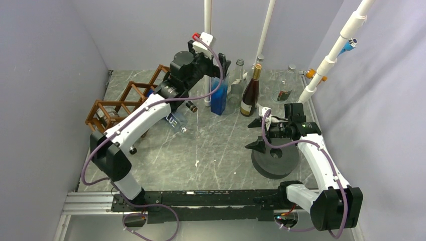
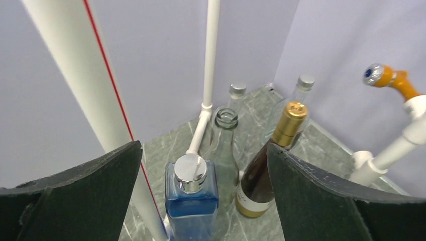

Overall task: Take the wine bottle off the wine rack
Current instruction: Pick up the wine bottle from the wine rack.

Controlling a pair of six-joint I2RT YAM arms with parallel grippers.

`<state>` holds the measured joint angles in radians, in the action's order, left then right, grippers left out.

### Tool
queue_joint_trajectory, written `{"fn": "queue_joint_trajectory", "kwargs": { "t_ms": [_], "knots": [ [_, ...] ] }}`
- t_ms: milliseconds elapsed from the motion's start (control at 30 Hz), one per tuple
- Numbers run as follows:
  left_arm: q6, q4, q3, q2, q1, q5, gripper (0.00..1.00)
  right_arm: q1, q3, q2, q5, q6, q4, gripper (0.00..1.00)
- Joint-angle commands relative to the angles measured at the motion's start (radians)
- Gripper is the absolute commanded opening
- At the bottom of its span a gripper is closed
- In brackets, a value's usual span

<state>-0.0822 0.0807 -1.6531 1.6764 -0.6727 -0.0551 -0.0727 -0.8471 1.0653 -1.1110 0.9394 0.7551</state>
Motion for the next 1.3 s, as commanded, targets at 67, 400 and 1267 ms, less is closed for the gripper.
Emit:
{"fn": "queue_joint_trajectory", "kwargs": {
  "t_ms": [67,400,1267],
  "knots": [
    [-0.097,0.017,0.061,-0.133,0.001,0.089,1.0,0.008,-0.017,-0.005,-0.047,0.027,-0.011,1.0],
    [-0.194,-0.039,0.238,-0.325,0.001,0.1,1.0,0.015,-0.017,-0.008,-0.047,0.031,-0.01,1.0],
    [-0.292,-0.291,0.592,-0.714,0.001,-0.121,1.0,0.022,-0.015,-0.004,-0.045,0.035,-0.011,1.0]
  ]
}}
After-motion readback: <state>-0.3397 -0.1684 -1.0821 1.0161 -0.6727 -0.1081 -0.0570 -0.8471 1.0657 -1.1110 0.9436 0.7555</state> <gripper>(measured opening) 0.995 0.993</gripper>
